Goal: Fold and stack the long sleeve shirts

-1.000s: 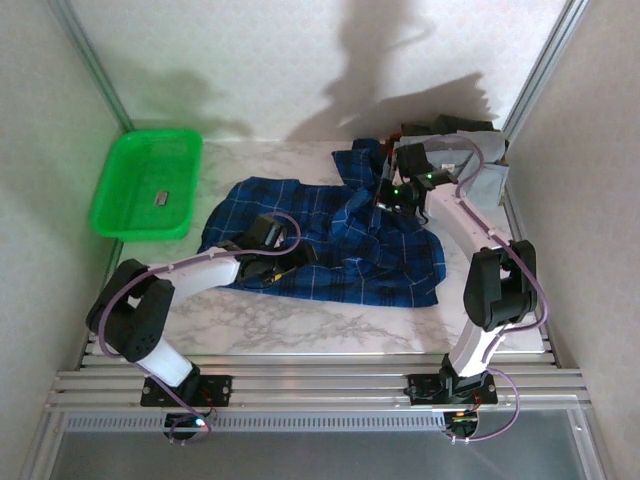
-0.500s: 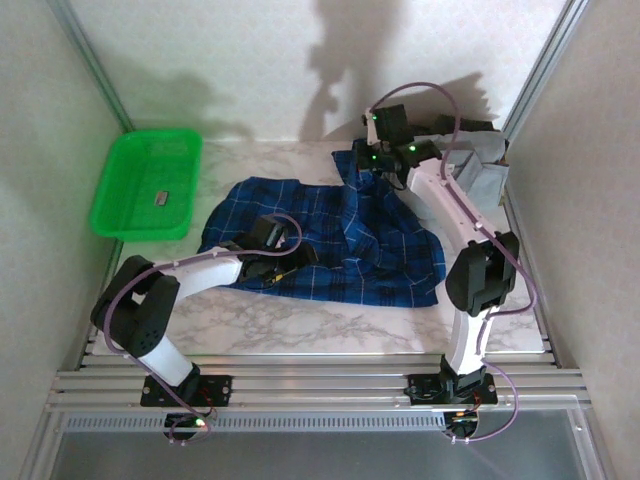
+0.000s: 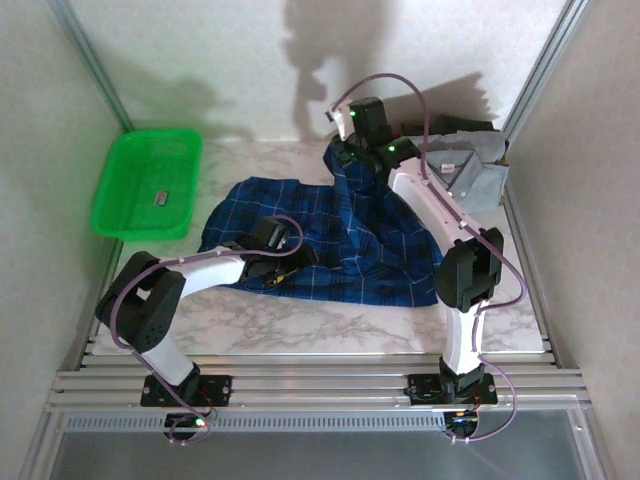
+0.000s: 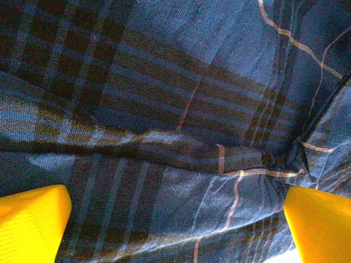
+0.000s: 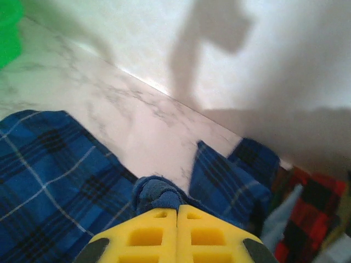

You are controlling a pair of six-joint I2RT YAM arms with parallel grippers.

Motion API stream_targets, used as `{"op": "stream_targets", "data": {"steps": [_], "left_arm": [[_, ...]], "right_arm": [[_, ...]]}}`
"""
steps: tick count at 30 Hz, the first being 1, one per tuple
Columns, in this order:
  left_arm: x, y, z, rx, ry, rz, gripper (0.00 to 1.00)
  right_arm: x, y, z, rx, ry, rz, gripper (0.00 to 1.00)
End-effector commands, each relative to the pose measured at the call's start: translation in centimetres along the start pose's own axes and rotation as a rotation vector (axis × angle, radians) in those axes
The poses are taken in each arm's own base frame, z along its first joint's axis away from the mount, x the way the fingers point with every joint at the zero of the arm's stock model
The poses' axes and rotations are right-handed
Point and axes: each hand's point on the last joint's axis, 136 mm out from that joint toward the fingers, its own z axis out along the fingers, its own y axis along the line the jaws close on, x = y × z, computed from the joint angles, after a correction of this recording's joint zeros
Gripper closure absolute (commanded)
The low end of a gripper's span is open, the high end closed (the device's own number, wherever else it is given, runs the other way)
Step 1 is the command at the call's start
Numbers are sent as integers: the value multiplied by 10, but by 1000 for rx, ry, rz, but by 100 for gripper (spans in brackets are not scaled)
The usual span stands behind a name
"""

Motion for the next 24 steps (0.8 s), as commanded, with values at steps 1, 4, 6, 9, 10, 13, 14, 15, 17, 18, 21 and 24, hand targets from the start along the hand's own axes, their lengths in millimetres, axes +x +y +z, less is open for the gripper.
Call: {"op": "stream_targets", "data": {"steps": [1, 4, 6, 9, 10, 13, 14, 15, 17, 18, 21, 24], "left_arm": [[-9, -17, 1, 50, -6, -27, 0], [-15, -34, -1, 110, -11, -50, 0], [-20, -47, -3, 146, -13, -59, 0], [-32, -61, -5, 168, -30, -59, 0], [-34, -65, -4, 176, -33, -60, 1], [-47, -78, 2, 219, -42, -73, 0], [-54, -83, 6, 220, -47, -64, 0], [-59, -85, 11, 214, -52, -54, 0], [-72, -93, 21, 205, -57, -41, 0], [-77, -97, 25, 212, -56, -39, 0], [-91, -113, 28, 243, -60, -35, 1], [-100, -119, 36, 240, -52, -50, 4]], "right_arm": [[-17, 41, 8, -100, -109, -218, 100], [-11, 66, 8, -172, -156, -292, 100], [-7, 75, 7, -218, -177, -290, 100], [5, 83, 13, -258, -154, -271, 100], [9, 83, 16, -264, -136, -260, 100], [14, 79, 25, -256, -101, -195, 100], [12, 77, 26, -248, -103, -168, 100], [10, 74, 25, -242, -103, -150, 100], [8, 74, 21, -253, -91, -125, 100], [8, 74, 20, -258, -82, -119, 100], [11, 71, 18, -251, -47, -87, 99], [10, 58, 12, -204, -34, -22, 90]]}}
